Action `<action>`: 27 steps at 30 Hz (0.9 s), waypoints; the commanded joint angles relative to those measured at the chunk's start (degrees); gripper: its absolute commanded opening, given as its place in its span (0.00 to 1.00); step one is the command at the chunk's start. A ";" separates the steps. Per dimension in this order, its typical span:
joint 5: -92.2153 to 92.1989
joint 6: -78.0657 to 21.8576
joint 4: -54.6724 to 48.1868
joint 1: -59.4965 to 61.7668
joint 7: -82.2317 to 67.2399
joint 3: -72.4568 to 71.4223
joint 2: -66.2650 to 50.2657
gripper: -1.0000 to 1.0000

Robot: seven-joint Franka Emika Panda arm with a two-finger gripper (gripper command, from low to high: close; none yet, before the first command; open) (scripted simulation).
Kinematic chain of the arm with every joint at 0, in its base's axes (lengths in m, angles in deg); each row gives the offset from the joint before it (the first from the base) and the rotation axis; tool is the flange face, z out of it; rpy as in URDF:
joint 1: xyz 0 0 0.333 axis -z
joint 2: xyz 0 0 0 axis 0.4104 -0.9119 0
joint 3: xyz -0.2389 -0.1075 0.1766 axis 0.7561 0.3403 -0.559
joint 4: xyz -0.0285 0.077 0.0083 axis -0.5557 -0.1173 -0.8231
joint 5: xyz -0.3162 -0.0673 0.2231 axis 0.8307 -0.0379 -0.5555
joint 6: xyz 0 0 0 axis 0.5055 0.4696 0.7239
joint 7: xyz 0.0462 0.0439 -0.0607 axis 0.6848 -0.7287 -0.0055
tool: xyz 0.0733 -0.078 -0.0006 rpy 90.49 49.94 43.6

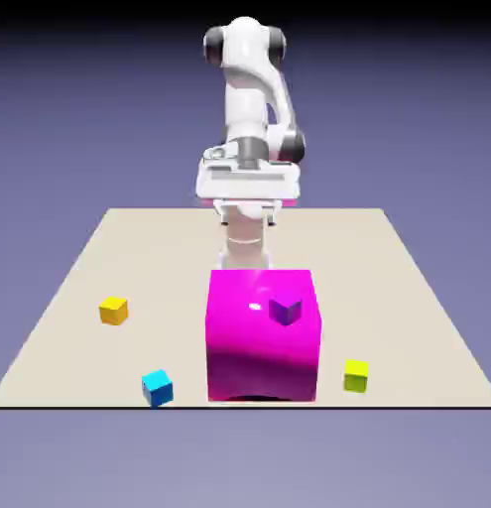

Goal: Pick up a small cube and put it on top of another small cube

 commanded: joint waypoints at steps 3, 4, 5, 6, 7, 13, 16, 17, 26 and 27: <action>-1.81 -2.77 -1.50 1.18 -5.82 6.23 -6.09 0.50; -2.41 -3.69 -2.00 1.58 -7.76 8.31 -8.11 0.50; -3.01 -4.62 -2.51 1.97 -9.70 10.39 -10.14 0.50; -3.62 -5.54 -3.01 2.37 -11.64 12.46 -12.17 0.50; -4.22 -6.46 -3.51 2.76 -13.58 14.54 -14.20 0.50; -7.84 -12.00 -6.51 5.13 -25.23 27.00 -26.36 0.50; -9.65 -14.77 -8.02 6.31 -31.05 33.23 -32.44 0.50; -10.25 -15.69 -8.52 6.71 -32.99 35.30 -34.47 0.50; -20.34 -14.90 -11.58 14.73 -45.61 34.30 -47.38 0.50; -22.34 -13.89 -11.90 16.39 -47.06 32.23 -48.82 0.50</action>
